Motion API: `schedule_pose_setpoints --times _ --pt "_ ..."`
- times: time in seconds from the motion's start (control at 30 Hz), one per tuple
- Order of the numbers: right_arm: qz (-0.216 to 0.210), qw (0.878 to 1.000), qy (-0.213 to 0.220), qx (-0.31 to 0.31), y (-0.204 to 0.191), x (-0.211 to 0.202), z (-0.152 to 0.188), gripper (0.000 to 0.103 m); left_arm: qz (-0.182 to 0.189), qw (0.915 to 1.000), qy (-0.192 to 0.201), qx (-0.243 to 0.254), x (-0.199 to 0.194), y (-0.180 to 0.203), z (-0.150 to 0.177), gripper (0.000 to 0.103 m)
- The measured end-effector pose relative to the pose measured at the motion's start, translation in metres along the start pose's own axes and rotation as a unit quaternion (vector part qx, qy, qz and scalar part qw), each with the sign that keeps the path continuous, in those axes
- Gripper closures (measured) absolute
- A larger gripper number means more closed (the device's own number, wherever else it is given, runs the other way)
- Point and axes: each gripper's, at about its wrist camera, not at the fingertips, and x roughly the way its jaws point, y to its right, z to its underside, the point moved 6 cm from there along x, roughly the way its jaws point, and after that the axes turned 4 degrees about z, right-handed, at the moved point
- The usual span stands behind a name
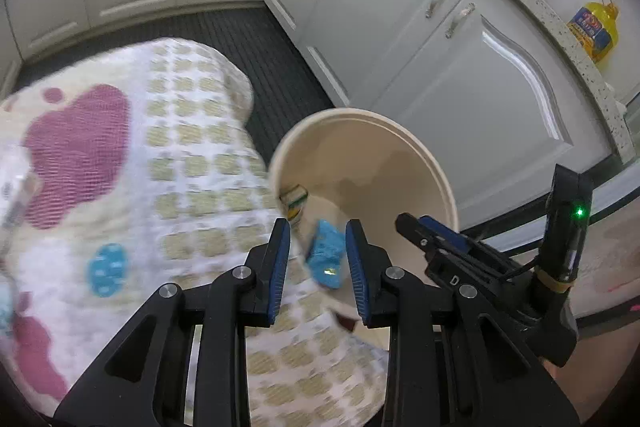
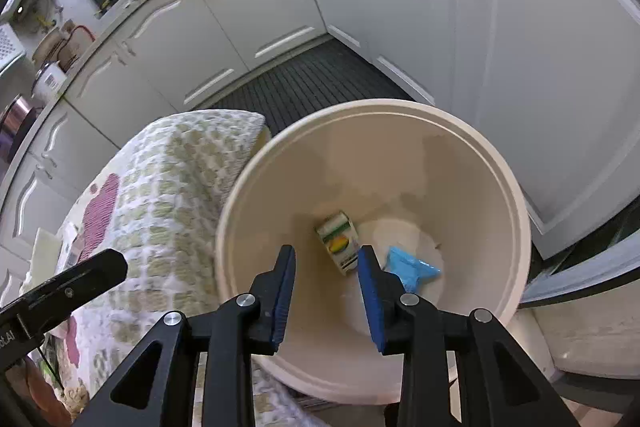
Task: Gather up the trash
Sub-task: 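Open both tools to drop the box and bag into the bucket, then grasp the orange-patterned snack wrapper with the left tool while the right tool grasps the clear plastic wrapper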
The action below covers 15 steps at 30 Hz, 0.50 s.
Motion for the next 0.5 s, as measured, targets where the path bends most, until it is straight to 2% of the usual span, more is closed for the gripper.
schedule_pose_setpoints --times 0.1,0.3,0.5 --pt "-0.002 1.000 0.008 -0.014 -0.016 -0.008 0.001 0.063 -0.026 0.9996 0.012 0.004 -0.016 -0.010 0.003 0.076" --pt "-0.026 0.999 0.014 -0.045 -0.058 -0.026 0.005 0.062 -0.055 0.9979 0.033 0.003 -0.054 -0.030 0.012 0.076" --pt "-0.060 0.994 0.010 -0.092 -0.112 -0.042 0.015 0.059 -0.057 0.9970 0.050 -0.013 -0.106 -0.059 0.027 0.073"
